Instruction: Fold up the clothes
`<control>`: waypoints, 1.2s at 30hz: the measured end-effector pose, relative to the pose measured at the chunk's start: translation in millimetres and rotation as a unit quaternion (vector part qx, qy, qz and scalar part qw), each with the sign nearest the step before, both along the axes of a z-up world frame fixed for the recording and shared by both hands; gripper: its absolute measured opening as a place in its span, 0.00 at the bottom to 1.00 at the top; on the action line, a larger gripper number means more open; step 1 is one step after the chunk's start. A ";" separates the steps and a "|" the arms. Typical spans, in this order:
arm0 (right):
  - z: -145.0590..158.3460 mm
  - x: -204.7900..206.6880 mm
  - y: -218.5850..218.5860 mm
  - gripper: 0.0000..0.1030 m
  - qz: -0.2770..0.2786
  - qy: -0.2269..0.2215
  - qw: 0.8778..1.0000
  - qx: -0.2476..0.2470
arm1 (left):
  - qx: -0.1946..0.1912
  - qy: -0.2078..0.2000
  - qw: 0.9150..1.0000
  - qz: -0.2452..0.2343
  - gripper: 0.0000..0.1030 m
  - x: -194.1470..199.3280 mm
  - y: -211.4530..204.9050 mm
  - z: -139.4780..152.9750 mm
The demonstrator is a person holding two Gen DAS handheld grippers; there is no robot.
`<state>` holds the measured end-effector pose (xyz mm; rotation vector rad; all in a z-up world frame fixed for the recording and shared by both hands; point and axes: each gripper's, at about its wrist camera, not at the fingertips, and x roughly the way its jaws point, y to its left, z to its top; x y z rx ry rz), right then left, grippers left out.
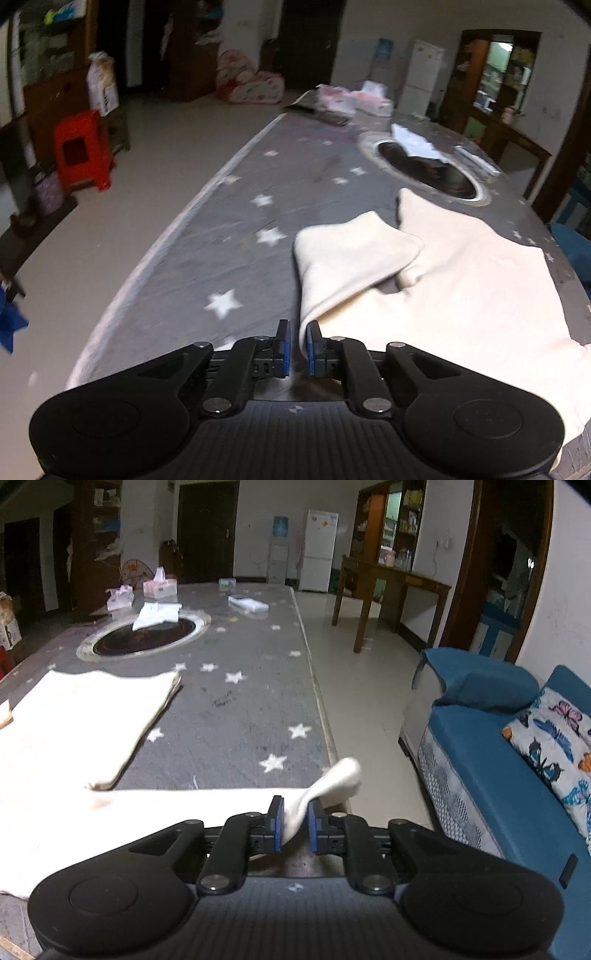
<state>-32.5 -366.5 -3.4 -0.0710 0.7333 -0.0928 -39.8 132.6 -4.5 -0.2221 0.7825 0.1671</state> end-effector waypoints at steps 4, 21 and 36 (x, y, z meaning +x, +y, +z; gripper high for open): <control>19.3 -3.5 -0.6 0.26 -0.004 -0.024 1.000 -0.009 | 0.028 -0.029 0.999 -0.002 0.44 0.8 -0.5 19.4; 5.1 98.9 75.6 0.26 0.161 0.029 0.985 0.056 | 0.022 -0.021 0.994 -0.107 0.45 144.9 -76.1 6.4; -31.5 200.4 96.6 0.18 0.162 0.081 0.980 0.079 | 0.035 0.001 0.991 -0.132 0.06 214.6 -79.4 -26.5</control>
